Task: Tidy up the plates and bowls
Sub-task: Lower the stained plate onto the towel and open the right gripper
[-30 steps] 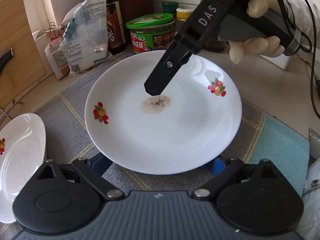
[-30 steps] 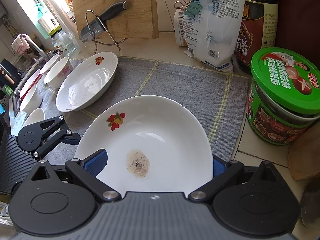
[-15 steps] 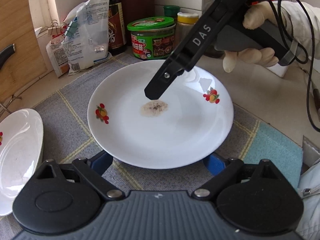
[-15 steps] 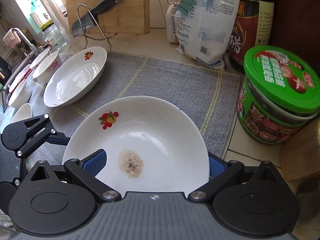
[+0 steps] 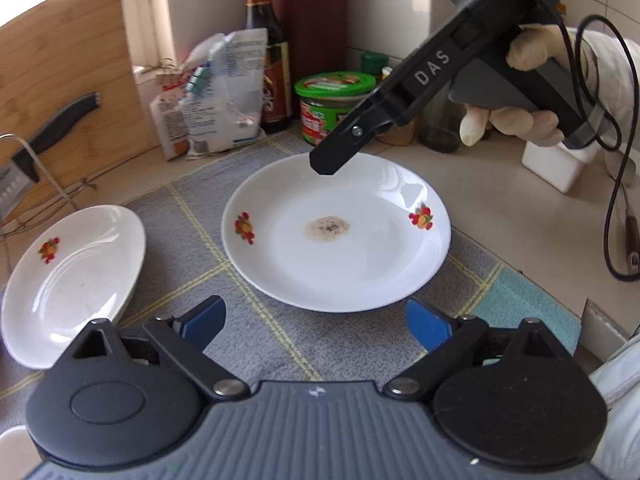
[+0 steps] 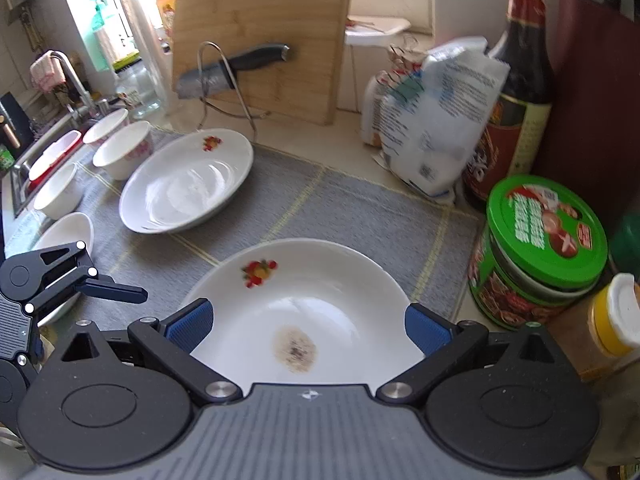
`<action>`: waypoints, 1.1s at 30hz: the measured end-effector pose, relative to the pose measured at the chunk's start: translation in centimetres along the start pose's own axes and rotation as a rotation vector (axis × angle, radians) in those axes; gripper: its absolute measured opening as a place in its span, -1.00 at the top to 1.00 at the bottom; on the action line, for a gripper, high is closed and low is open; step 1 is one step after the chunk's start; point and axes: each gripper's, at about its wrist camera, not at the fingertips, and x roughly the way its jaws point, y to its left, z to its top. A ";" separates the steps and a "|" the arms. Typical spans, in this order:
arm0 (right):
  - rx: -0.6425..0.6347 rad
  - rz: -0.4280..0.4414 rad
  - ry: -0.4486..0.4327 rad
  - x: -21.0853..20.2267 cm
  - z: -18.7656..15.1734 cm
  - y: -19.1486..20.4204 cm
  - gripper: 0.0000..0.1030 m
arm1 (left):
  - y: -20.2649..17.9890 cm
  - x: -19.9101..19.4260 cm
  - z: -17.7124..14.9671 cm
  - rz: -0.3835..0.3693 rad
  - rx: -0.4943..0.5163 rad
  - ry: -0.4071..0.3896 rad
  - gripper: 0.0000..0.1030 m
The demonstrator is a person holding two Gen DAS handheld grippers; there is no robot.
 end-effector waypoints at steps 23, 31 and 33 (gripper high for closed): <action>-0.076 0.024 -0.071 1.0 -0.5 14.8 -1.00 | 2.6 -11.8 -6.9 0.173 -0.192 -0.176 -0.96; 0.026 -0.020 -0.066 2.7 -1.6 21.8 -1.00 | 6.8 -15.9 -11.1 0.155 -0.114 -0.155 -0.96; 0.045 -0.025 -0.061 3.4 -2.1 23.4 -1.00 | 7.8 -16.6 -12.1 0.148 -0.089 -0.153 -0.96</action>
